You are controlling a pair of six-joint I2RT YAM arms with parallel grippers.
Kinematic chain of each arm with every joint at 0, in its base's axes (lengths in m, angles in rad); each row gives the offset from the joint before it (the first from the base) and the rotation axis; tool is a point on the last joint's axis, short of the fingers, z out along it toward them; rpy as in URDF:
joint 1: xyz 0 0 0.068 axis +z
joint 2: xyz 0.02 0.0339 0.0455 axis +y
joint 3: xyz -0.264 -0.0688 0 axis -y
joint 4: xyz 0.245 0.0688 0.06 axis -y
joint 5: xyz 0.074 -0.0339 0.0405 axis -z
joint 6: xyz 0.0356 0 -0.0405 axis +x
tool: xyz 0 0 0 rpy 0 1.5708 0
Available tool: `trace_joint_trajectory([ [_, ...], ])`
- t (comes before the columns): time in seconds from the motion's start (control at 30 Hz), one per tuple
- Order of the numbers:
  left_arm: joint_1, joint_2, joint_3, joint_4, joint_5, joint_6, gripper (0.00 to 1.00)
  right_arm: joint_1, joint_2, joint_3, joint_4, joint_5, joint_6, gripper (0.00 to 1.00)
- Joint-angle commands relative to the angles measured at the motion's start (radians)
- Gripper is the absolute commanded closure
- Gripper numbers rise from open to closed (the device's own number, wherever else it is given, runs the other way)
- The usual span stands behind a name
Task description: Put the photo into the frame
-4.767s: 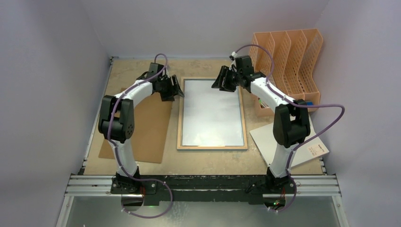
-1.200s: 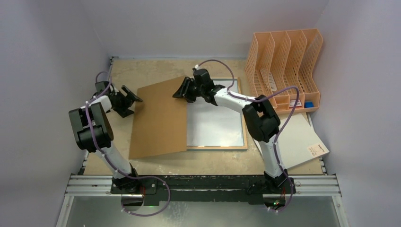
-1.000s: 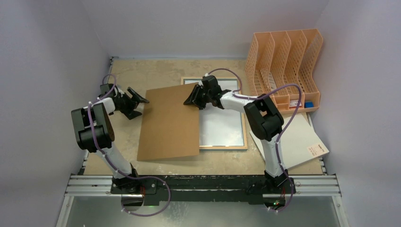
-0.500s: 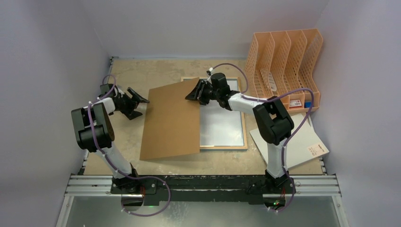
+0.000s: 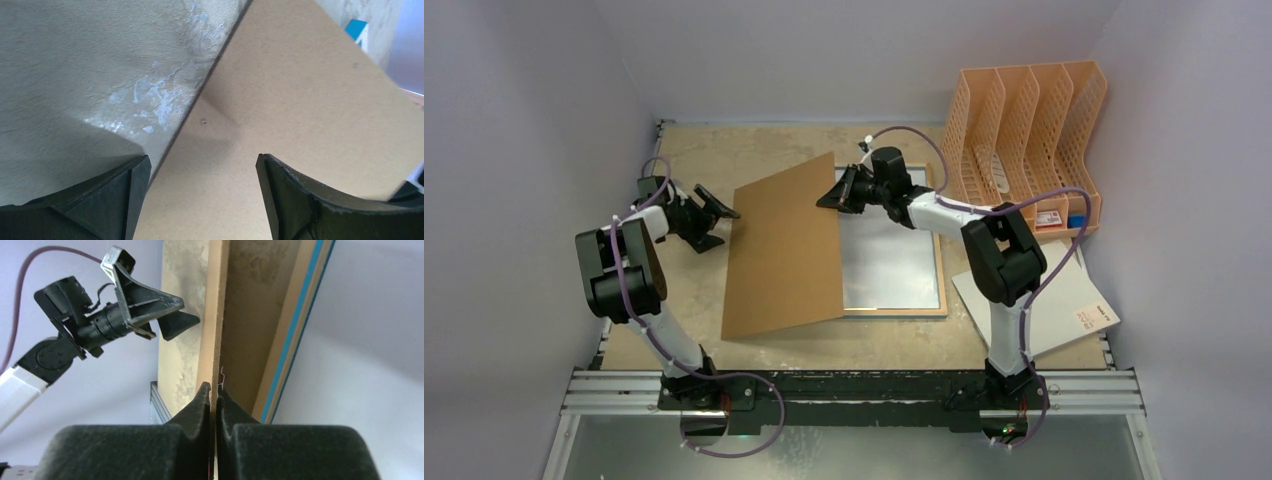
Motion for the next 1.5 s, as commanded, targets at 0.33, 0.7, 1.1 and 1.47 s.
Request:
trace_joint_trajectory([
  [0.33,-0.080,-0.179,0.224,-0.157,-0.136,0.135,0.18,-0.011,-0.024,0.326,-0.203,0.050,-0.024,1.00],
  [0.7,-0.287,-0.385,0.235,-0.097,-0.199,0.363,0.18,-0.102,-0.037,0.416,-0.225,-0.009,0.166,1.00],
  [1.1,-0.309,-0.629,0.104,-0.047,-0.225,0.753,0.20,-0.232,-0.011,0.550,-0.306,-0.112,0.341,1.00],
  [1.47,-0.309,-0.878,-0.128,0.221,-0.009,1.126,0.21,-0.283,-0.042,0.514,-0.239,-0.181,0.447,1.00],
])
